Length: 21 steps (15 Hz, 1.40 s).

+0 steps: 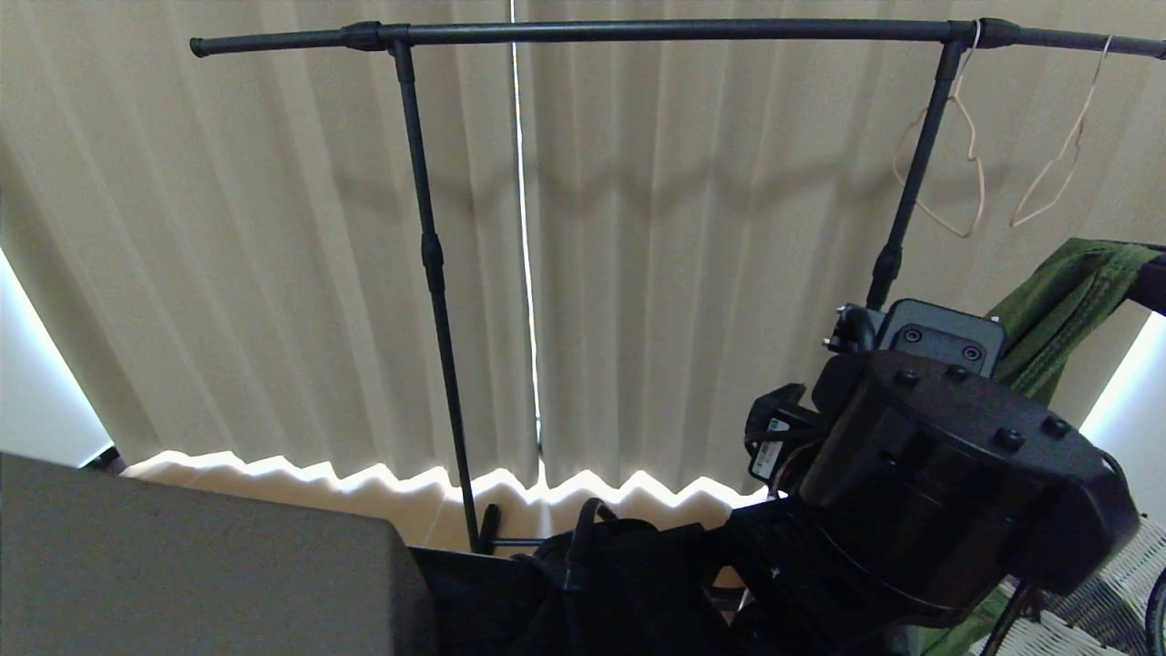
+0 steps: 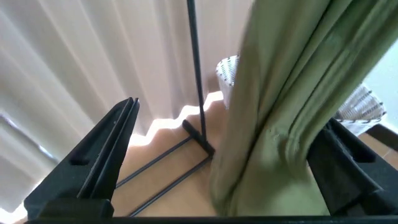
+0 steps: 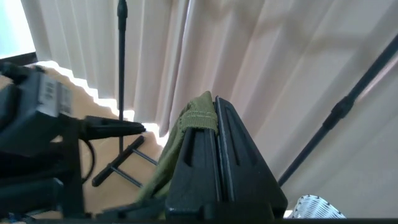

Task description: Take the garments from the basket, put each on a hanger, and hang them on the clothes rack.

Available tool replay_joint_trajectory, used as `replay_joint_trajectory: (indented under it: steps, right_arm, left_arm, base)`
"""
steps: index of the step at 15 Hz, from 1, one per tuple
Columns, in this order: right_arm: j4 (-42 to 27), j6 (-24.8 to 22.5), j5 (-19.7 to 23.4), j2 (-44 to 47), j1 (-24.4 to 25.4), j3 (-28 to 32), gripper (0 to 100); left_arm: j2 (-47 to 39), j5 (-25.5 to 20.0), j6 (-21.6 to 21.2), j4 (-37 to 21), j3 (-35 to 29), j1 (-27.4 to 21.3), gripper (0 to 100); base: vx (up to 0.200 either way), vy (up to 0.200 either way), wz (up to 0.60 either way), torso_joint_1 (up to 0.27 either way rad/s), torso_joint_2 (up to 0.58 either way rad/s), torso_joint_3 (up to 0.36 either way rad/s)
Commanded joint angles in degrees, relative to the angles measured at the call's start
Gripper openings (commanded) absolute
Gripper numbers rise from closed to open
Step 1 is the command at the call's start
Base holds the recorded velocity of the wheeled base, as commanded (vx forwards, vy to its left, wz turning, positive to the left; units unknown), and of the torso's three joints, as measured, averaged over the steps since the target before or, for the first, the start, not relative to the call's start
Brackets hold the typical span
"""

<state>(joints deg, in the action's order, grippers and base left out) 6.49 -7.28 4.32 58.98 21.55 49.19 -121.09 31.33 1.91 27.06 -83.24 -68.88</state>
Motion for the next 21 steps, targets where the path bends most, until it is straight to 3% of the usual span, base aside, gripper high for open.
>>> replay_joint_trajectory:
  steps: [1, 10, 16, 21]
  right_arm:
    - [0.0, 0.0, 0.0, -0.1, -0.1, 0.0, 0]
    - [0.0, -2.0, 0.1, 0.2, 0.1, 0.2, 0]
    - [0.1, -2.0, 0.5, 0.0, 0.3, 1.1, 0]
    - [0.1, -1.9, 0.3, -0.1, 2.6, 2.1, 0]
  left_arm:
    - [2.5, 0.0, 0.0, 0.5, 2.7, -0.1, 100]
    - [6.7, -0.7, -4.7, 15.8, 12.9, 0.1, 100]
    - [7.1, -0.9, -4.4, 16.4, 17.6, 1.9, 100]
    - [6.0, -4.9, -4.0, 16.3, 20.0, 1.7, 100]
  base:
    - [0.0, 0.0, 0.0, 0.0, 0.0, 0.0]
    - [0.0, 0.0, 0.0, 0.0, 0.0, 0.0]
    - [0.0, 0.0, 0.0, 0.0, 0.0, 0.0]
    - [0.0, 0.0, 0.0, 0.0, 0.0, 0.0]
